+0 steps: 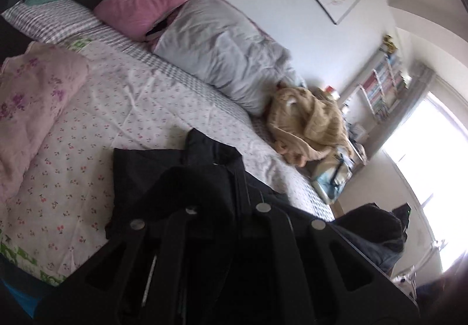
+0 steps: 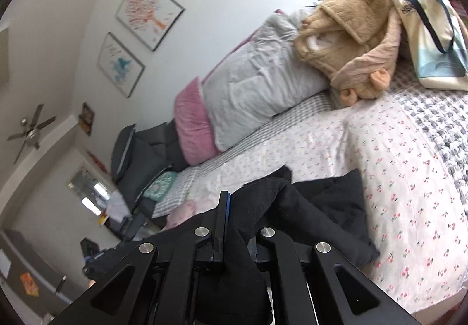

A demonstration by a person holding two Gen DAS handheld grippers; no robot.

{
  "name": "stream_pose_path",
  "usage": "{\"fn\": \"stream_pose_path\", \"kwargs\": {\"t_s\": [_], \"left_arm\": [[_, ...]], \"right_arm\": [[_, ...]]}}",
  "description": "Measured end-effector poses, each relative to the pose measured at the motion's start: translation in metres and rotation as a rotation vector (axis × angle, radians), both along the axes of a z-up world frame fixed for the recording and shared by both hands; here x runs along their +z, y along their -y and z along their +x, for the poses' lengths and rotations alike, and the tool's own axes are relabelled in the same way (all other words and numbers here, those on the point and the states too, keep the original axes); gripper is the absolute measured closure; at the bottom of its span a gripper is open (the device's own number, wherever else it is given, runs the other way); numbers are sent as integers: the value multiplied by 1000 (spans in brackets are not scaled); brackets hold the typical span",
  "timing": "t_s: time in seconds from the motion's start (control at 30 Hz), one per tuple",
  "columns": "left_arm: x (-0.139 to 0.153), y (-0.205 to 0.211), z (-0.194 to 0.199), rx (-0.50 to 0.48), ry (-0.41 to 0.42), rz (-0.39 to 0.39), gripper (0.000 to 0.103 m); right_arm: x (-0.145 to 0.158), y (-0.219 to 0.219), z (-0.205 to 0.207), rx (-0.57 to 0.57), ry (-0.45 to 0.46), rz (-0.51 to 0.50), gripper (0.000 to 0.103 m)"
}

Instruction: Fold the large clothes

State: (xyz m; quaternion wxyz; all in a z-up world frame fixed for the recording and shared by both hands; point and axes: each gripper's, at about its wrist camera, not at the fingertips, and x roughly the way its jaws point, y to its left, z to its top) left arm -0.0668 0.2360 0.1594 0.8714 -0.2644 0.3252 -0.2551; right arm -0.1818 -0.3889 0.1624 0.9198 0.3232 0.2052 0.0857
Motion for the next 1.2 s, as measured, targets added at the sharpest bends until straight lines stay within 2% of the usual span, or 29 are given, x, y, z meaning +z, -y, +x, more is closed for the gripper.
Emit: {"fn": "stream_pose_path", "kwargs": {"t_s": [0.17, 0.3, 0.4, 0.53, 0.57, 0.6, 0.7, 0.8, 0.87, 0.9, 0.93, 1.0, 1.07, 1.13, 1.2], "left_arm": [[-21, 14, 66, 124, -23, 30, 92], [-62, 35, 125, 201, -102, 72, 91], [-101, 49, 155, 247, -162, 110, 87], [-145, 63, 178, 306, -174, 278, 86], [-153, 66, 185, 305, -189, 317, 85], [-161, 68, 191, 303, -202, 346, 78], [-181, 72, 204, 294, -245, 371, 36], [-184, 74, 207, 268, -273, 347, 34], [-171, 69, 201, 256, -254, 307, 34], [-159, 65, 194, 245, -232, 265, 33], [-150, 62, 188, 237, -213, 235, 31], [-132, 55, 170, 218, -173, 194, 26], [-119, 56, 152, 171, -126, 211, 24], [-114, 63, 135, 107, -92, 272, 24], [-114, 79, 120, 0, -74, 358, 24]], "right_arm": [[-12, 9, 66, -160, -18, -95, 98], [-45, 8, 135, -216, -93, -160, 97], [-86, 5, 178, -241, -189, -229, 97], [-148, 11, 215, -270, -345, -277, 92], [-163, 16, 227, -289, -443, -297, 90], [-175, 21, 236, -301, -522, -298, 87], [-201, 30, 250, -304, -620, -298, 81], [-196, 29, 251, -276, -633, -337, 77], [-183, 32, 243, -247, -616, -298, 75], [-175, 33, 237, -223, -595, -269, 67], [-166, 32, 233, -210, -580, -250, 46], [-147, 28, 214, -181, -523, -233, 23], [-130, 18, 201, -161, -482, -269, 22], [-118, 4, 187, -125, -468, -321, 22], [-117, -12, 180, -66, -485, -379, 22]]}}
